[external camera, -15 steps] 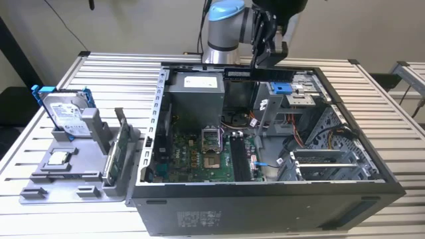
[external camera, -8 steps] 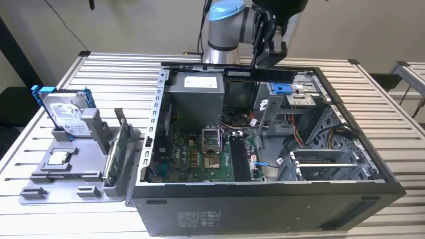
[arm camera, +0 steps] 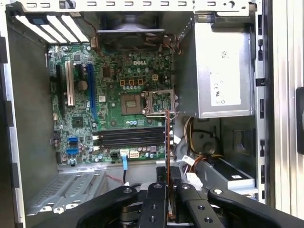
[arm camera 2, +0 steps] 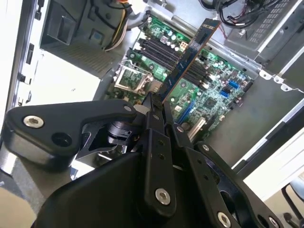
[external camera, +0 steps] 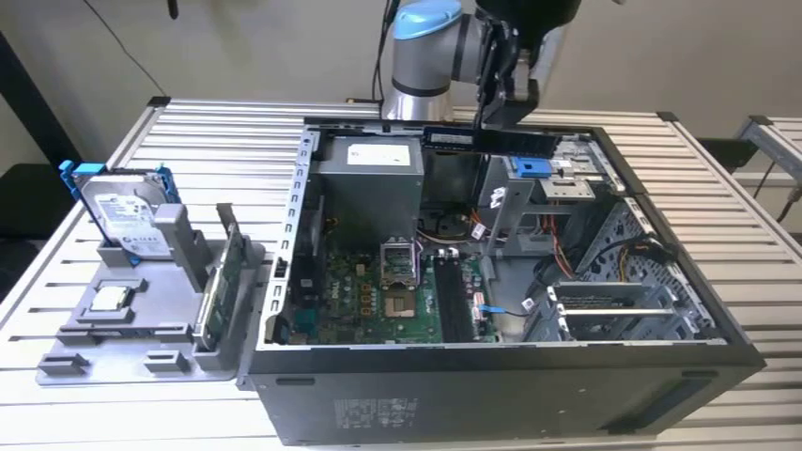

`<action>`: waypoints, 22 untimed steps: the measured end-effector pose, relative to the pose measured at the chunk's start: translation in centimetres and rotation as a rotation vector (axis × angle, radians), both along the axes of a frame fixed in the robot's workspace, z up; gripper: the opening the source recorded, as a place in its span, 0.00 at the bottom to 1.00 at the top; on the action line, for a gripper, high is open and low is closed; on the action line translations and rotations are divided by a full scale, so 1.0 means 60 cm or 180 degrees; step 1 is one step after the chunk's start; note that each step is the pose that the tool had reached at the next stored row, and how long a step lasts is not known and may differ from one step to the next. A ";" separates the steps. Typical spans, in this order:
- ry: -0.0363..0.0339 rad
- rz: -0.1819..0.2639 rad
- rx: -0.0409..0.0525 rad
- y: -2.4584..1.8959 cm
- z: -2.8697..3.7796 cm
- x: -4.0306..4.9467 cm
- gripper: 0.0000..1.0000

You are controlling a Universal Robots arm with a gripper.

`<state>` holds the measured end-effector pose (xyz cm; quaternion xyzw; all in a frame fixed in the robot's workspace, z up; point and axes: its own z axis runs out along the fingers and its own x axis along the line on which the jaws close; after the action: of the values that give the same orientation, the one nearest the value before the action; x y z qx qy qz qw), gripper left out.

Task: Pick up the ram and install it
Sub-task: 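Insert the ram into the slot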

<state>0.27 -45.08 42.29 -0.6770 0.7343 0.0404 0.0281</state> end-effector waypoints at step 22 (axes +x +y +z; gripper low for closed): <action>0.0000 -0.0280 0.0000 0.0001 -0.002 0.000 0.14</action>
<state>0.28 -45.07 42.17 -0.6441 0.7634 0.0391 0.0299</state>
